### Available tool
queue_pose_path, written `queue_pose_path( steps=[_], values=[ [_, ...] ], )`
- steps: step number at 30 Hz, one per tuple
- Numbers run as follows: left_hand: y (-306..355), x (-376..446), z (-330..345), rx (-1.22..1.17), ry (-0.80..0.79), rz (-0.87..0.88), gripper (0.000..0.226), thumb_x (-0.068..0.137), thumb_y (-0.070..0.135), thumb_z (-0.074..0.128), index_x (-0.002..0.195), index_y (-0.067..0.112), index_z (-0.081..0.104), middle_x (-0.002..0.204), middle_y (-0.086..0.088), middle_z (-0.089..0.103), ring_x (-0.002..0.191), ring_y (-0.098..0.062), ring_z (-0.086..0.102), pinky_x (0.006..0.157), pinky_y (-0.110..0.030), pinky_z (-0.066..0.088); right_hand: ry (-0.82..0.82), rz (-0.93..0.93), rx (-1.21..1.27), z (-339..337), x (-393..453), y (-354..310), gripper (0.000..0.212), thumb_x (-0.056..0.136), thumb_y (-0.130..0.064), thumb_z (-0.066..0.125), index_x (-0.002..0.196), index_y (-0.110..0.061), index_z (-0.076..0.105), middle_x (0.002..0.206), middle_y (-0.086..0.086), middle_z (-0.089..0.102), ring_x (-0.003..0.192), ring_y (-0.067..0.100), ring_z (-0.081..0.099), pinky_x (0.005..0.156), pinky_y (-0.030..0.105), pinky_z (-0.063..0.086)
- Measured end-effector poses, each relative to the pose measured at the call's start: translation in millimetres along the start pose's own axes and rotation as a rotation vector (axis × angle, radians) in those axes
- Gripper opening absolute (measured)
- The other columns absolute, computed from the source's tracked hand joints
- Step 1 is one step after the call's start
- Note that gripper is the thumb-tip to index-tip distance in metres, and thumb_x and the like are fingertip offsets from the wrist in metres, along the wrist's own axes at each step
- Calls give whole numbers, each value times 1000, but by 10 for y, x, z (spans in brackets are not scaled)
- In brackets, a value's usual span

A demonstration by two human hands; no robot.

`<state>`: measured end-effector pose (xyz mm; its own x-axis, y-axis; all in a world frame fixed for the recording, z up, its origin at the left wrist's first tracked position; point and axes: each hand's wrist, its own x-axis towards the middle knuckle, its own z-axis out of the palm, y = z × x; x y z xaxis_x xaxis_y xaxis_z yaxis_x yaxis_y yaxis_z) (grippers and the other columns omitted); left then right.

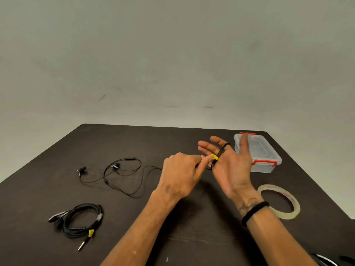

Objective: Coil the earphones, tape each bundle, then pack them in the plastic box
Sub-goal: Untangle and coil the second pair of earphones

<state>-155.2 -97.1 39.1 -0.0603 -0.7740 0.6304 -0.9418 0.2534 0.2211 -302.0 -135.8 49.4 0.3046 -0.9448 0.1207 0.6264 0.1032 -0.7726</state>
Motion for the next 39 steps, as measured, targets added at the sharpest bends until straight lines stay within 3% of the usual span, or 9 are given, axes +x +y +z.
queue_pose_path(
  steps=[3,6,11,18,22,25,29,34,39],
  values=[
    [-20,24,-60,-24,86,63,56,105,65,35,68,29,57,46,9,38,44,-14,42,47,-28,35,-78,94,-166,48,-41,59,93,94,-85,33,124,-3,65,112,25,72,106,34,67,105,51,47],
    [-25,38,-117,-68,93,69,59,102,69,30,71,30,62,52,12,54,47,-11,51,49,-27,39,-244,197,-288,84,-69,92,104,93,-87,32,117,6,69,112,26,68,111,36,63,109,52,45],
    [-111,57,-193,-92,123,8,65,102,68,35,60,21,52,46,8,50,44,-13,49,49,-30,44,-387,322,-511,105,-75,114,114,87,-95,23,108,8,66,106,24,65,102,36,55,96,55,42],
    [-221,61,-207,-245,127,-99,67,96,74,38,52,24,33,41,7,35,42,-17,38,47,-20,26,-634,570,-522,119,-108,33,112,82,-99,13,101,-1,65,87,22,63,73,29,55,74,39,42],
    [-244,90,-148,-475,94,-165,71,98,64,54,51,12,40,43,-4,39,42,-12,33,46,-33,32,-753,671,-305,142,-143,-3,108,85,-97,13,97,-1,61,85,18,60,72,28,52,76,39,41],
    [-255,99,-127,-668,57,-255,74,98,60,58,53,4,42,47,-13,42,45,-16,37,50,-36,35,-758,649,-116,154,-145,-35,102,86,-96,15,95,-3,56,82,19,61,71,28,51,78,41,39],
    [-272,81,-68,-753,-11,-348,70,98,59,60,48,15,39,44,6,36,45,-10,34,51,-22,32,-723,581,69,145,-129,-72,97,87,-96,23,98,-5,53,79,18,58,73,29,42,78,44,37],
    [-199,29,62,-798,-95,-437,67,100,53,59,64,-2,61,58,-23,60,54,-22,53,57,-47,49,-623,453,167,130,-101,-84,91,87,-94,36,100,-5,54,81,18,55,73,29,44,78,43,38],
    [-104,-9,144,-524,-162,-430,41,96,29,61,54,25,63,47,5,53,50,-19,53,56,-36,41,-384,272,304,49,-71,-124,91,85,-90,49,109,-3,62,102,22,63,91,32,63,92,44,51]
  ],
)
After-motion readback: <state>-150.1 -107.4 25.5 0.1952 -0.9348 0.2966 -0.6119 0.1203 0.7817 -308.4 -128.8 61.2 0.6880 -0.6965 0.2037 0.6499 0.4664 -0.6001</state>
